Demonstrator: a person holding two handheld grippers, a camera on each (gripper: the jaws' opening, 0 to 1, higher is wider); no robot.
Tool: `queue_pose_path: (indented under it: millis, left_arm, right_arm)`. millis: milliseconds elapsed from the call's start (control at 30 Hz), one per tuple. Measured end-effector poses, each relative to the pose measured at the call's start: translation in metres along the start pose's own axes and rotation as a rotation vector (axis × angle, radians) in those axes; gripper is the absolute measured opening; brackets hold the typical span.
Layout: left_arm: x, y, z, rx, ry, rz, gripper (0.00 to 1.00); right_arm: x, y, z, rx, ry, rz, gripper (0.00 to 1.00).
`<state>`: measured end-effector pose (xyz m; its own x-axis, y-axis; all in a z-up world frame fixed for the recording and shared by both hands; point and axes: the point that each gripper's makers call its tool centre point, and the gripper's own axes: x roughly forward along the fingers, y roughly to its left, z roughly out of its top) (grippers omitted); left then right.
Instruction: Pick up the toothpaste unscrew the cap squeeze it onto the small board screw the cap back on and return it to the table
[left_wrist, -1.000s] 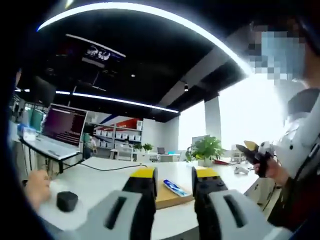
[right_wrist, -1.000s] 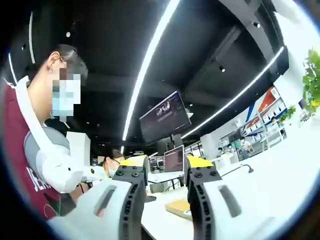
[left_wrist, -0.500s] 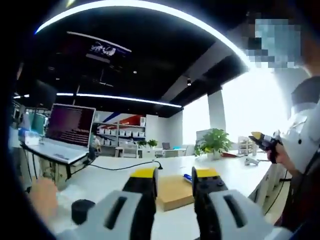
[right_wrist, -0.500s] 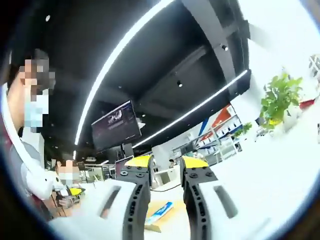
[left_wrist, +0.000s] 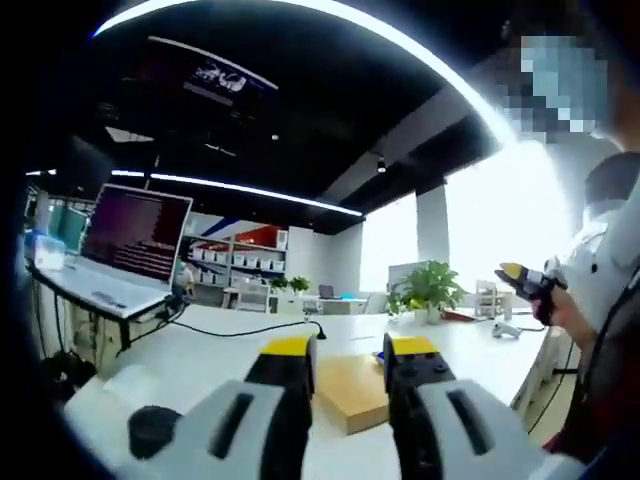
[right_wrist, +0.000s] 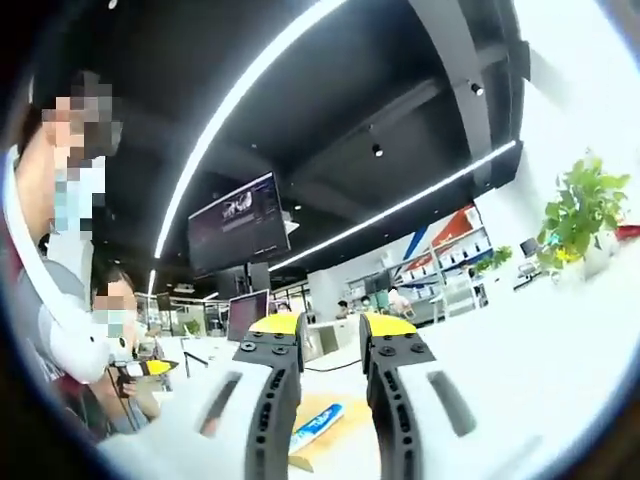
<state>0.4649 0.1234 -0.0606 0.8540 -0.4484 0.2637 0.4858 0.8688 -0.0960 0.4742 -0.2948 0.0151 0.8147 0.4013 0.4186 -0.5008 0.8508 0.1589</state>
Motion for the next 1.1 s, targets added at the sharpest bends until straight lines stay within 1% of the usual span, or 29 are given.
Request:
queue_pose_path:
  millis: [33, 133, 200, 267, 300, 367, 433, 533, 667, 700, 733, 767, 800, 833, 867, 900, 933, 967, 1000, 1033, 1067, 1100]
  left_arm:
    - [0.007, -0.003, 0.002, 0.001, -0.010, -0.014, 0.26]
    - [0.020, -0.011, 0.002, 0.018, -0.016, -0.059, 0.25]
    - [0.026, -0.016, 0.003, 0.017, -0.020, -0.082, 0.24]
    - [0.029, -0.021, 0.001, 0.009, -0.008, -0.098, 0.25]
    - [0.029, -0.023, 0.001, 0.008, -0.005, -0.099, 0.26]
    - [0.027, -0.023, 0.000, 0.018, 0.000, -0.088, 0.26]
    - [0.025, -0.023, -0.001, 0.016, 0.007, -0.077, 0.27]
    - [0.019, -0.024, 0.002, 0.025, 0.018, -0.052, 0.26]
    - [0.015, -0.026, 0.008, 0.048, 0.027, -0.038, 0.26]
    - [0.014, -0.026, 0.011, 0.063, 0.033, -0.031, 0.26]
    - [0.013, -0.025, 0.013, 0.075, 0.034, -0.026, 0.26]
    - [0.012, -0.025, 0.016, 0.085, 0.030, -0.021, 0.26]
    - [0.010, -0.024, 0.022, 0.091, 0.021, -0.017, 0.26]
    - [0.009, -0.023, 0.026, 0.085, 0.008, -0.015, 0.26]
    - [0.009, -0.023, 0.034, 0.048, -0.026, -0.018, 0.26]
    - [0.009, -0.023, 0.038, 0.021, -0.044, -0.023, 0.26]
    - [0.010, -0.023, 0.040, -0.025, -0.065, -0.030, 0.26]
    - [0.012, -0.022, 0.040, -0.050, -0.071, -0.033, 0.26]
    - [0.015, -0.020, 0.037, -0.063, -0.067, -0.031, 0.26]
    - [0.020, -0.020, 0.033, -0.059, -0.059, -0.027, 0.26]
    - [0.025, -0.017, 0.022, -0.038, -0.016, -0.001, 0.26]
    - [0.029, -0.018, 0.014, -0.010, 0.018, 0.013, 0.26]
  right_arm:
    - [-0.002, -0.001, 0.001, -0.004, 0.001, -0.003, 0.23]
    - [-0.008, -0.003, 0.002, -0.009, -0.005, -0.013, 0.23]
    - [-0.011, -0.005, -0.005, -0.002, 0.014, -0.014, 0.24]
    - [-0.012, -0.005, -0.016, 0.002, 0.052, -0.010, 0.24]
    - [-0.012, -0.006, -0.025, 0.010, 0.083, -0.006, 0.24]
    - [-0.010, -0.004, -0.037, 0.027, 0.121, 0.012, 0.24]
    - [-0.005, -0.001, -0.045, 0.030, 0.147, 0.040, 0.24]
    - [0.003, 0.007, -0.050, 0.001, 0.162, 0.083, 0.24]
    - [0.010, 0.015, -0.058, -0.020, 0.167, 0.113, 0.23]
    - [0.010, 0.014, -0.059, -0.039, 0.172, 0.110, 0.23]
    - [0.007, 0.009, -0.060, -0.101, 0.193, 0.099, 0.23]
    - [0.006, 0.008, -0.061, -0.119, 0.206, 0.097, 0.21]
    - [0.002, 0.004, -0.062, -0.166, 0.242, 0.090, 0.19]
    - [-0.001, 0.002, -0.061, -0.194, 0.255, 0.083, 0.18]
    - [-0.004, -0.001, -0.058, -0.200, 0.252, 0.068, 0.18]
    - [-0.006, -0.002, -0.055, -0.195, 0.246, 0.067, 0.18]
    - [-0.007, -0.004, -0.051, -0.157, 0.214, 0.063, 0.18]
    - [-0.007, -0.003, -0.050, -0.117, 0.195, 0.069, 0.18]
    - [-0.005, -0.001, -0.051, -0.063, 0.175, 0.082, 0.18]
    - [-0.005, -0.001, -0.055, -0.035, 0.174, 0.092, 0.18]
    - [-0.003, 0.000, -0.059, -0.010, 0.178, 0.097, 0.19]
    - [-0.003, 0.000, -0.068, 0.015, 0.206, 0.106, 0.19]
